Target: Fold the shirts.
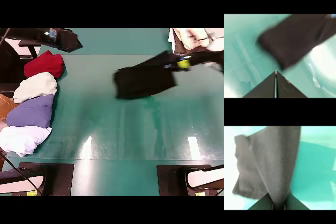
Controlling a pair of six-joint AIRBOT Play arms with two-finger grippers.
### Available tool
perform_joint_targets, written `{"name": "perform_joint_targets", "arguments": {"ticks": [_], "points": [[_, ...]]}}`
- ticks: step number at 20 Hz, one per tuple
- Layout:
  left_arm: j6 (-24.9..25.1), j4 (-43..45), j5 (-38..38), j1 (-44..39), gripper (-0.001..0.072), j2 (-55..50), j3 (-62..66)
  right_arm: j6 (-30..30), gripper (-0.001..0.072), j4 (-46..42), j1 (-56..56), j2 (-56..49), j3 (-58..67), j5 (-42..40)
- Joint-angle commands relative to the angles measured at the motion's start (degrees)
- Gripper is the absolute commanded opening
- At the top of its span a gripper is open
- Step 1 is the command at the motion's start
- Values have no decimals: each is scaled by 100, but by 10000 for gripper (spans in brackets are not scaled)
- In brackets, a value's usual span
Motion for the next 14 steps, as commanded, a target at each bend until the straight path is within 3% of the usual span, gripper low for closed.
{"name": "perform_joint_targets", "arguments": {"ticks": [1, 9, 14], "points": [[-151, 15, 111, -367, 22, 0, -2, 138, 18, -573, -1681, 929, -544, 122], [-450, 24, 295, -426, 22, 0, -2, 195, 17, -584, -5018, 2413, -2610, -520], [-446, 24, 332, -426, 23, 0, -2, 190, 19, -584, -5283, 2981, -3768, -400]]}}
